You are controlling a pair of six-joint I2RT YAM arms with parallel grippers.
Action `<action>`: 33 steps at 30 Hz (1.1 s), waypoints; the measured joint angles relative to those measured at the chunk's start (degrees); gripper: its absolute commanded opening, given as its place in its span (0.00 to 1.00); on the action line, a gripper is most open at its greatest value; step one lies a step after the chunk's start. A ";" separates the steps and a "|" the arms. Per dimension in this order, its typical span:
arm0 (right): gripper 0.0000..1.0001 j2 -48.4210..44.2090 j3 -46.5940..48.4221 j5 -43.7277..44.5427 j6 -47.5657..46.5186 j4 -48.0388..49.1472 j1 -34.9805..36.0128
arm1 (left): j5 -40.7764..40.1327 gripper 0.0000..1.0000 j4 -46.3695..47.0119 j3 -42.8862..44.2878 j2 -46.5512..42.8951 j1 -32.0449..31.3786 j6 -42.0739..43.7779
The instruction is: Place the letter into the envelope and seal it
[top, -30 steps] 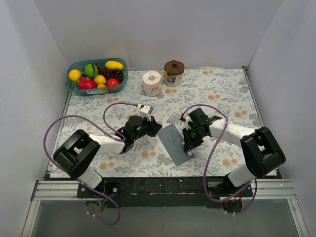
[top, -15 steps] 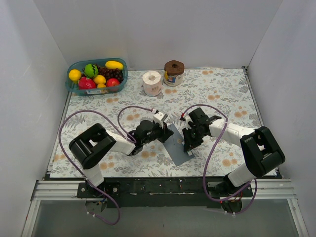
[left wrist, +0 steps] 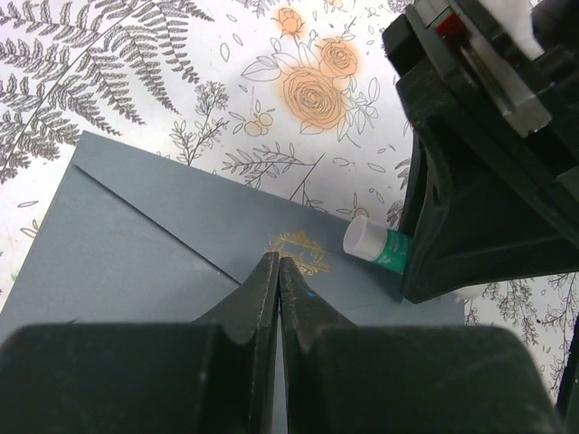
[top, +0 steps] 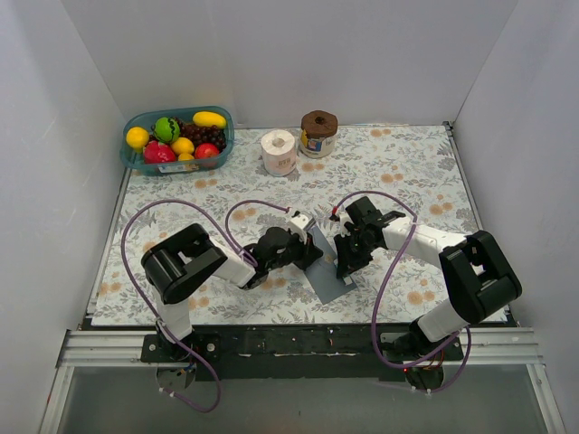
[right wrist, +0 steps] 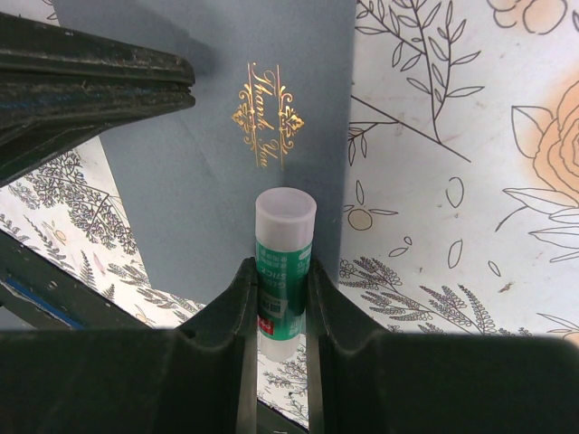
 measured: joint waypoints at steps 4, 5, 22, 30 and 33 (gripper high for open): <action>0.01 0.00 0.00 0.00 0.00 0.00 0.00 | -0.04 0.00 0.68 0.57 0.33 -0.13 0.02; 0.01 0.00 0.00 0.00 0.00 0.00 0.00 | -0.07 0.00 1.05 0.79 0.72 -0.20 0.02; 0.01 0.02 0.00 0.00 0.00 0.00 0.00 | -1.86 0.00 3.30 0.48 4.26 -4.11 -1.73; 0.01 0.04 0.00 0.00 0.00 0.00 0.00 | -4.07 0.00 5.46 -1.01 4.26 -5.07 -3.02; 0.01 0.04 0.00 -0.02 0.00 0.00 0.00 | -4.72 0.00 5.46 -0.98 4.26 -4.66 -2.82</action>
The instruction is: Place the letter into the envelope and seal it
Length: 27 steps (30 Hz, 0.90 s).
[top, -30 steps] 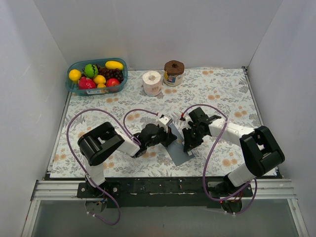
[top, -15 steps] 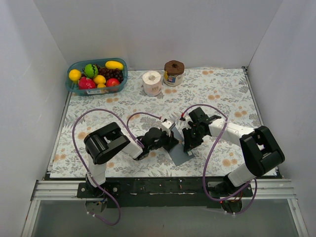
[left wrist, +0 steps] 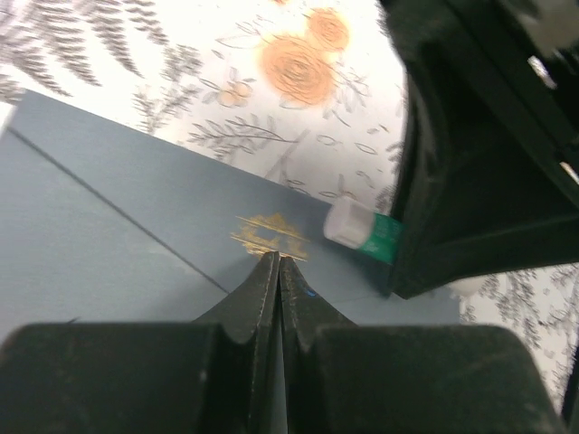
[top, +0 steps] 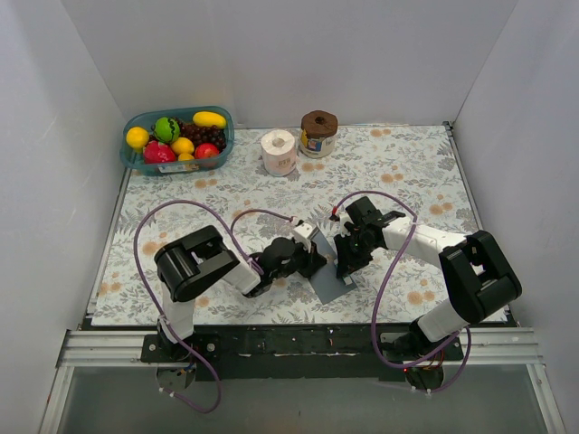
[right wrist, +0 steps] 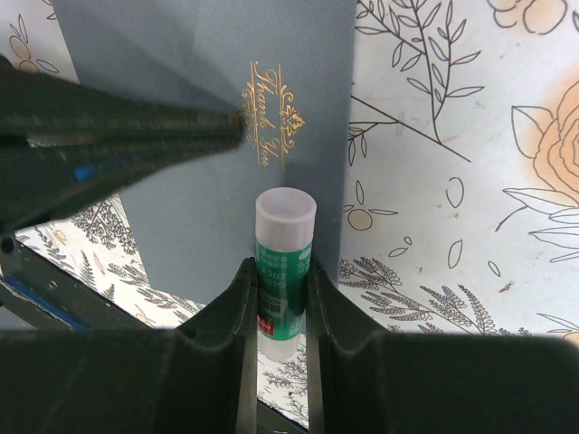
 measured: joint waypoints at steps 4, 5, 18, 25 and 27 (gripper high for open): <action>0.01 0.00 0.00 0.02 0.00 0.00 0.00 | -0.66 0.00 -0.63 0.63 0.00 2.84 0.94; 0.01 0.00 0.00 0.00 0.00 0.00 0.00 | -0.92 0.00 -1.05 0.92 0.00 3.65 1.33; 0.01 0.00 0.00 0.00 0.00 0.00 0.00 | -0.22 0.00 -3.45 2.62 0.00 6.10 3.28; 0.01 0.02 0.00 0.00 0.00 0.00 0.00 | -0.72 0.00 -1.81 1.25 0.00 3.37 1.99; 0.01 0.02 0.00 -0.02 0.00 0.00 0.00 | -0.90 0.00 -1.44 0.94 0.00 2.23 1.57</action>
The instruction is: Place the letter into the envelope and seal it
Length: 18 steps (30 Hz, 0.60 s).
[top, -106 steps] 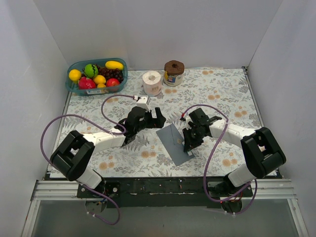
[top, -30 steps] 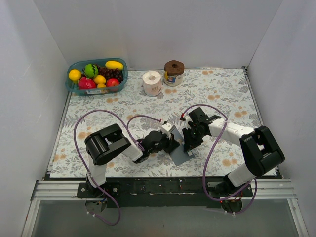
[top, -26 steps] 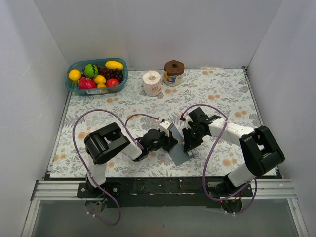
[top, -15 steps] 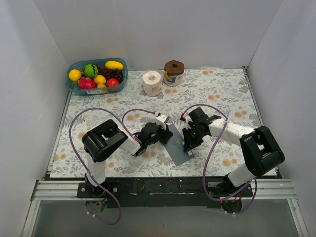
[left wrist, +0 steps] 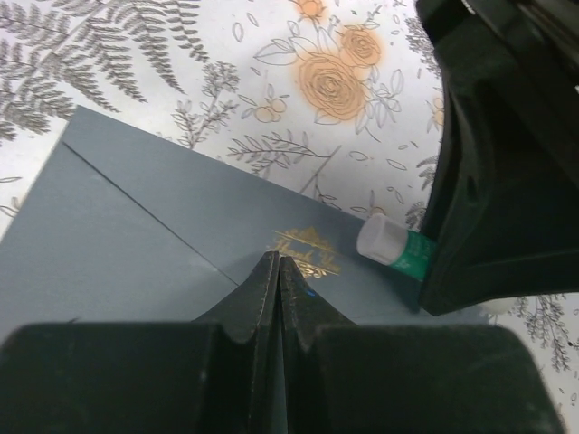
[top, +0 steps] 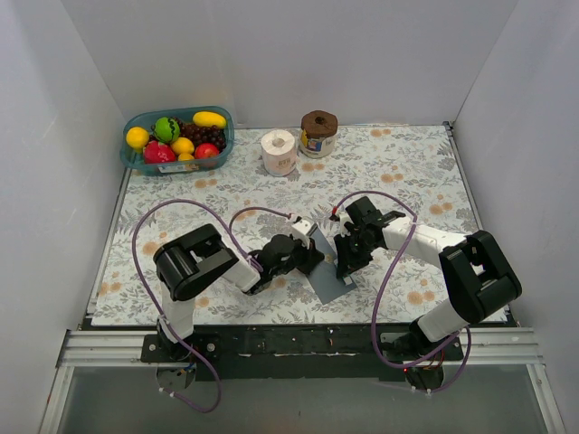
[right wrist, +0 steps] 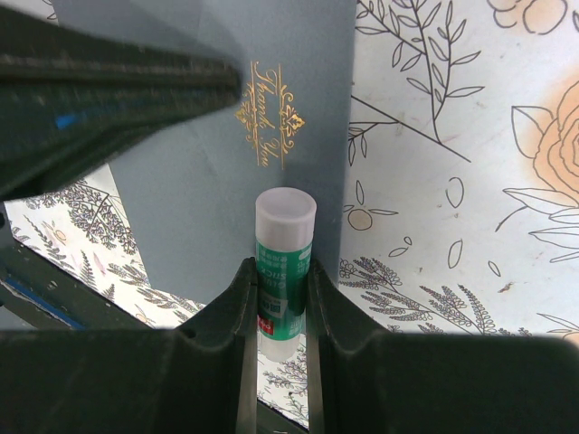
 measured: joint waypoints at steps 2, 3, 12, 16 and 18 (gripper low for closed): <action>0.01 0.00 0.00 0.02 0.00 0.00 0.00 | -0.02 0.00 0.57 -0.42 0.00 -1.01 -0.57; 0.01 0.00 0.00 0.02 0.00 0.00 0.00 | 0.00 0.00 1.01 -0.76 0.00 -1.40 -0.92; 0.01 0.00 0.00 0.00 0.00 0.00 0.00 | 0.04 0.00 3.15 -2.29 -0.04 -4.68 -3.93; 0.01 0.00 0.00 0.00 0.00 0.00 0.00 | 0.13 0.00 3.21 -2.29 -0.02 -5.22 -4.83; 0.01 0.00 0.00 0.00 0.00 0.00 0.00 | 0.11 0.00 3.30 -2.27 0.04 -5.38 -5.14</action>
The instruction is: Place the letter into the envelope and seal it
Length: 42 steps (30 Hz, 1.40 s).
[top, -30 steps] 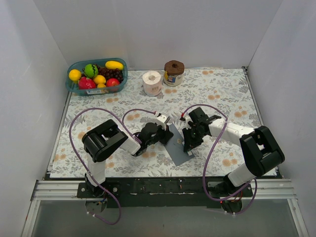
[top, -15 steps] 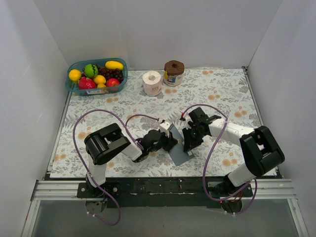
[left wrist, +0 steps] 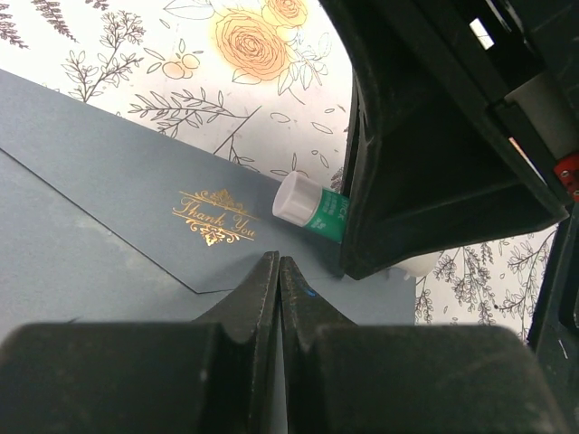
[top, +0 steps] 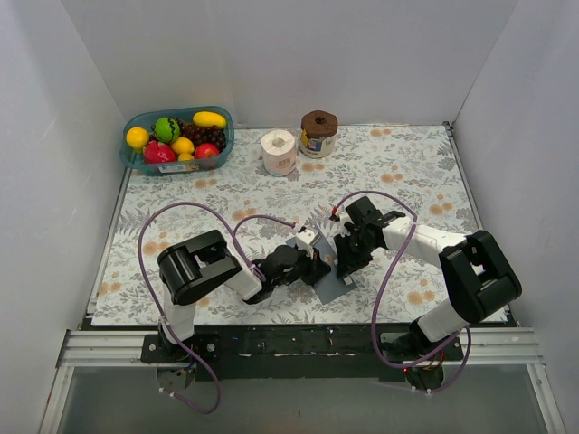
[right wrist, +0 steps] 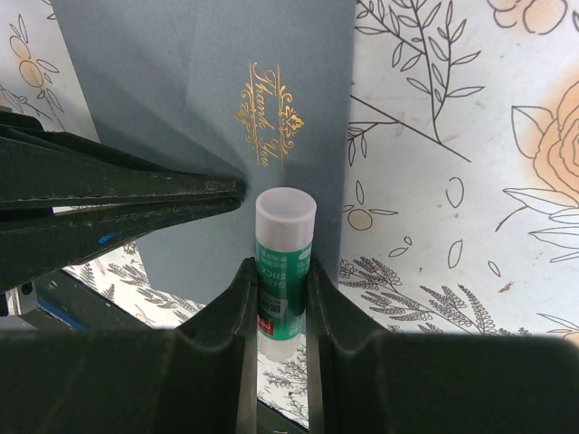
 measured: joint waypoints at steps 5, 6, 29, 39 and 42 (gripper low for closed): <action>0.01 -0.02 0.00 0.02 0.00 0.00 0.00 | -0.92 0.00 0.44 -0.09 0.17 -0.09 -1.11; 0.01 -0.02 0.00 0.00 0.00 0.00 0.00 | -0.96 0.00 0.59 -0.15 0.20 0.15 -1.38; 0.01 -0.02 0.00 0.00 0.02 0.00 0.00 | 0.42 0.00 -0.63 0.61 0.20 7.32 -0.57; 0.01 -0.02 0.00 -0.02 0.02 0.02 0.00 | 0.22 0.00 3.37 -2.51 0.17 2.78 -3.85; 0.01 0.00 0.00 -0.04 0.02 0.04 0.00 | -0.55 0.00 4.68 -3.56 0.13 2.58 -4.76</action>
